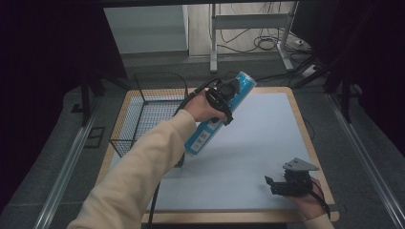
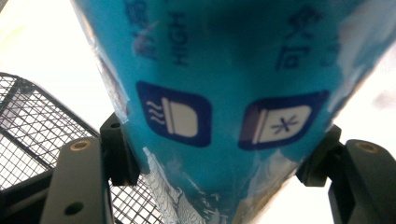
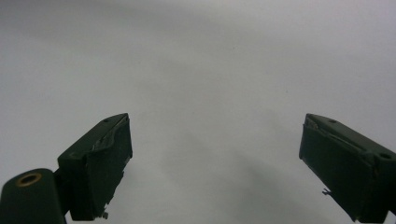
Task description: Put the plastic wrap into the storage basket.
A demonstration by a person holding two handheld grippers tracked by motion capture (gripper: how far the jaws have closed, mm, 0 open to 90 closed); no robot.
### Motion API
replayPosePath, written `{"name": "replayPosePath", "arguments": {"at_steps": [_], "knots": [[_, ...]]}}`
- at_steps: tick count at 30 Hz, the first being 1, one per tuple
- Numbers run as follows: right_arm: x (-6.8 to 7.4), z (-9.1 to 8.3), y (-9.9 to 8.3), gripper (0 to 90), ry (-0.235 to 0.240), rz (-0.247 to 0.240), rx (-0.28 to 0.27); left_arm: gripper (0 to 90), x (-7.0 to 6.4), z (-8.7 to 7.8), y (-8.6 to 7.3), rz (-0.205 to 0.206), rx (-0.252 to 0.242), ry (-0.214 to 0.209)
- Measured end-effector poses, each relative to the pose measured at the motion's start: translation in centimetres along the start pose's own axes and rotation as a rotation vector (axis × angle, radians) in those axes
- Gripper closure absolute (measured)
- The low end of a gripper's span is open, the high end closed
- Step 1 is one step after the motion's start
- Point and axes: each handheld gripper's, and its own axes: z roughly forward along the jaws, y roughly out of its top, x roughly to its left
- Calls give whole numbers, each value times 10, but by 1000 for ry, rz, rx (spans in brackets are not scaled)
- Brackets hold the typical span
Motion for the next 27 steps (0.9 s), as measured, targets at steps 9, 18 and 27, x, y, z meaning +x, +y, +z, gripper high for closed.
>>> {"name": "replayPosePath", "arguments": {"at_steps": [9, 18, 27], "knots": [[0, 0, 0, 97, 1, 2, 0, 315, 6, -5, 3, -6, 2, 17], [-1, 0, 0, 97, 1, 6, -1, 315, 14, -15, 8, 1, -5, 51], [-1, 0, 0, 97, 1, 7, 0, 315, 21, -29, 14, 2, -11, 77]]}}
